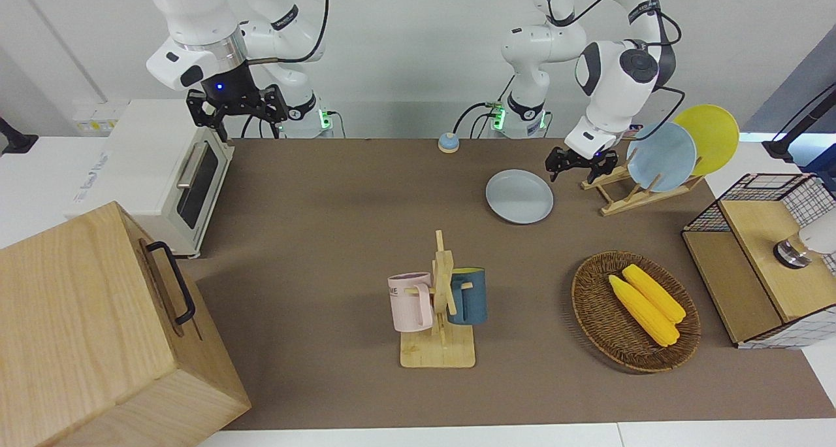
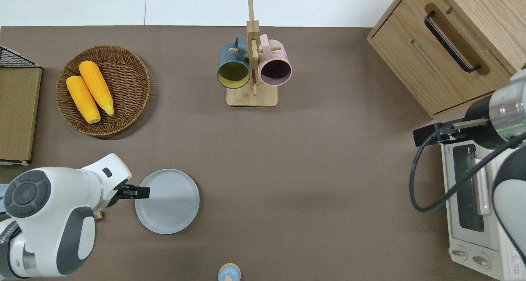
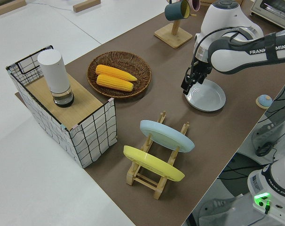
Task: Pick gray plate from table and place it on lower plate rack with left arm
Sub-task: 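Move the left gripper toward the edge of the light gray plate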
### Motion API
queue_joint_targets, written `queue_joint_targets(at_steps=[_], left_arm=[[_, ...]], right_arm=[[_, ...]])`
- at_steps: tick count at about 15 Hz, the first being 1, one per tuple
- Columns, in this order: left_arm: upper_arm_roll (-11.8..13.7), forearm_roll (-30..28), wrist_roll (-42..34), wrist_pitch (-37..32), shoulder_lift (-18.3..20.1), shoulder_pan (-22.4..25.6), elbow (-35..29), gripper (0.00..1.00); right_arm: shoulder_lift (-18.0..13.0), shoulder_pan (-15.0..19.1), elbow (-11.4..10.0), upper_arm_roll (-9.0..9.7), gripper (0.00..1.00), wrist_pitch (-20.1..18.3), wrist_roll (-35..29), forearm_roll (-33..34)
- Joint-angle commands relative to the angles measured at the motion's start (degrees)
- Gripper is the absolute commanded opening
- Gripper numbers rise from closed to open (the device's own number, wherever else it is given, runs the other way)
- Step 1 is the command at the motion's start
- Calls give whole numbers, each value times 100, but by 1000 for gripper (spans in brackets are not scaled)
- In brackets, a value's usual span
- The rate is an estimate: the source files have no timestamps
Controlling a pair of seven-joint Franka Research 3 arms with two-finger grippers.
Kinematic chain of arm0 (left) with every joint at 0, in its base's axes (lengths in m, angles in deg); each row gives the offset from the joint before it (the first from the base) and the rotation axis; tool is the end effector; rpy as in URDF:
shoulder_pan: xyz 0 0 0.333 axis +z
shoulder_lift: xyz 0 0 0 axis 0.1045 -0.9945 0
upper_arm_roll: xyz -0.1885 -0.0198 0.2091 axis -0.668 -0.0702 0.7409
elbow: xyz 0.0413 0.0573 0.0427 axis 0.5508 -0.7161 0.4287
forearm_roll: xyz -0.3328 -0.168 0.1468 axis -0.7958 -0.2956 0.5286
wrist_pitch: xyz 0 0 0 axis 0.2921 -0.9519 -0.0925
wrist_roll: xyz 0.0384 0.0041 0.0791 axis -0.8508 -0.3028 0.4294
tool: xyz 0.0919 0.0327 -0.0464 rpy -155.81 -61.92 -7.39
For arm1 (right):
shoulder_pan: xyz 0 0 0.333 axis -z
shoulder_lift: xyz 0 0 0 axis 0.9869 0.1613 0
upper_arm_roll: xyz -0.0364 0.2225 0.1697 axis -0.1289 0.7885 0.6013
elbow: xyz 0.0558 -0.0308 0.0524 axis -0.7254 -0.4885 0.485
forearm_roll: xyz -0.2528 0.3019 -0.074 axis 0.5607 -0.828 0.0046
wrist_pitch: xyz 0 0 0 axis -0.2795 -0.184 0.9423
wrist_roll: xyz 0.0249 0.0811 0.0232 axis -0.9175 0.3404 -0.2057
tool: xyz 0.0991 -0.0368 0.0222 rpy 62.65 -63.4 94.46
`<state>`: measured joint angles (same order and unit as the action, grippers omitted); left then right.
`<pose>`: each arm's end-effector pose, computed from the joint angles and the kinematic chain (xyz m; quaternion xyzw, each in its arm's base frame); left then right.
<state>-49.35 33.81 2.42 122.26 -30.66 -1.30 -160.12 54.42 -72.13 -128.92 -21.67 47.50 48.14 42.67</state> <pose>0.4654 -0.0403 0.3314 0.9981 -0.0615 -0.0057 0.0019 0.5559 0.0650 0.6087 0.9990 0.0418 -0.0157 0.0088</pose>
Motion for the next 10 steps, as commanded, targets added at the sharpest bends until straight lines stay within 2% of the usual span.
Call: queue_joint_targets(at_steps=[1, 3, 10], left_arm=[[19, -55, 78, 603, 139, -65, -549, 993], [10, -55, 86, 955, 78, -65, -716, 993], [-8, -55, 95, 1220, -116, -74, -840, 995]], right_arm=[[-15, 117, 53, 108, 983, -87, -75, 9], [-15, 117, 53, 108, 983, -87, -75, 9], [-15, 117, 53, 108, 983, -87, -75, 9]])
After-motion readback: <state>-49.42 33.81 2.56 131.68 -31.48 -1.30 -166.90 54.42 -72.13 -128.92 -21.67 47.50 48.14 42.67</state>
